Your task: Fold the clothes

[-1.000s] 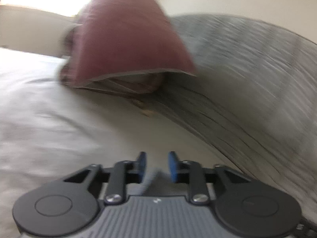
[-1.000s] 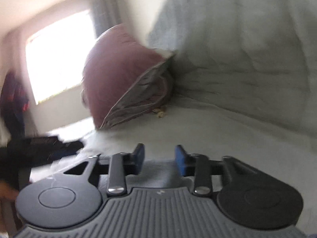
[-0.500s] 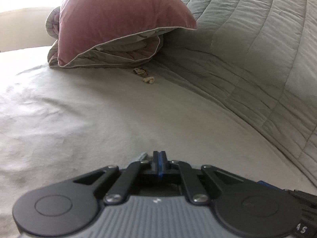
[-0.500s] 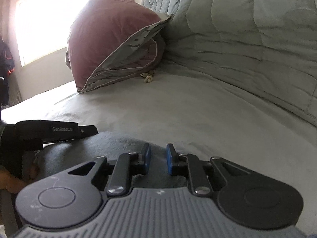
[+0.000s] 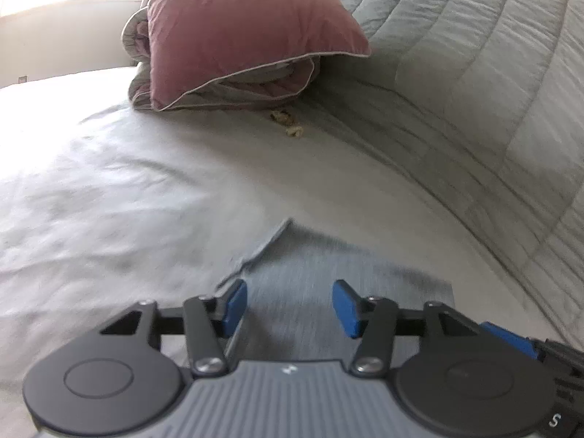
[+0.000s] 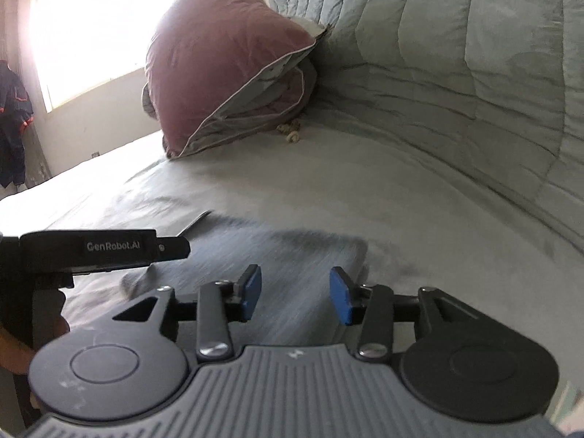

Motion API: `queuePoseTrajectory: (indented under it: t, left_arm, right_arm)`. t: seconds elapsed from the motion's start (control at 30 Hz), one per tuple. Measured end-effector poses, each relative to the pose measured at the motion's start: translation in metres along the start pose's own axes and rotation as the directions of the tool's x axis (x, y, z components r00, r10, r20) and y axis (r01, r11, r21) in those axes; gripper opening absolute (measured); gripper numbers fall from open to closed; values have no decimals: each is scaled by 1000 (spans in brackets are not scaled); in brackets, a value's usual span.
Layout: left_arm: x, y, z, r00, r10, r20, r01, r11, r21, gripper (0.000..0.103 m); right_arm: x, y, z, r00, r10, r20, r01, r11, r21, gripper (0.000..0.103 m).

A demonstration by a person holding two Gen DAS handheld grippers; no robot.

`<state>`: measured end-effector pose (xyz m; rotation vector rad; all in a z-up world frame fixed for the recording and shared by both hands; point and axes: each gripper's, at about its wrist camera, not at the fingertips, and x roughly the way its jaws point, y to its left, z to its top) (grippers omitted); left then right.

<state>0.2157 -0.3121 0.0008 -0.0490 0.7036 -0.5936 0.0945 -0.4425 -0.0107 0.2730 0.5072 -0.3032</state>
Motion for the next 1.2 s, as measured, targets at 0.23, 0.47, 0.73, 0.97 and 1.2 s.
queuePoseTrajectory:
  t: [0.23,0.47,0.73,0.97,1.2]
  left_arm:
    - [-58,9,-22,998,43,-54,-43,999,-9,69]
    - [-115,21,-49,991,81,-103,-83,996,-17,86]
    - [-179,38,-88,983,138,-120,-146,988,-57,102]
    - [-205,47,-133,960,193,-202,-198,980,-2,102]
    - [-214,47,-159,927,300,-224,-288,954,85,103]
  right_arm:
    - [-40,28,-9,997,32,-70,-29,999,36,56]
    - [-83,55,-19,994,51,-101,-48,998,34,70]
    - [-125,77,-36,995,49,-90,-50,999,-15,96]
    - [-149,82,-60,998,-15,-59,10,996,-83,103]
    - [-142,106,-75,994,-94,-48,81,971,-225,103]
